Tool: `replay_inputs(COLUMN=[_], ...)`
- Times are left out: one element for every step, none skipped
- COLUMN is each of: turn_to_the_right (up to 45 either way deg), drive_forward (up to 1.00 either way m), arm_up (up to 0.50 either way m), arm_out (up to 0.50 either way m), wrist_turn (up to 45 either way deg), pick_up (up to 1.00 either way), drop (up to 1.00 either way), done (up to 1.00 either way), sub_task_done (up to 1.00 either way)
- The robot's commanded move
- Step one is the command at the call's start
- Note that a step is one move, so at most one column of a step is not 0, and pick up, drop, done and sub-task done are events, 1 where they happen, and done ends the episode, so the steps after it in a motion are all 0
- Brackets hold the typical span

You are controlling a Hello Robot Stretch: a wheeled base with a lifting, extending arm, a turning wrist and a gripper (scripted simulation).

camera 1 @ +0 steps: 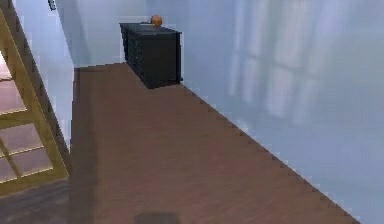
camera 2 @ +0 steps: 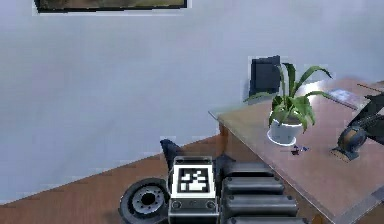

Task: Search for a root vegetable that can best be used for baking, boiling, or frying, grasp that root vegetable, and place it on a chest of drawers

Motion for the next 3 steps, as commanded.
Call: replay_inputs(turn_to_the_right=[-18.0,0.0,0.0], drive_forward=[0.0,1.0,1.0], arm_up=[0.0,0.0,0.0], arm_out=[0.0,0.0,0.0], wrist_turn=[0.0,0.0,0.0], pick_up=[0.0,0.0,0.0], drop=[0.0,0.0,0.0], done=[0.0,0.0,0.0], sub_task_done=[0.0,0.0,0.0])
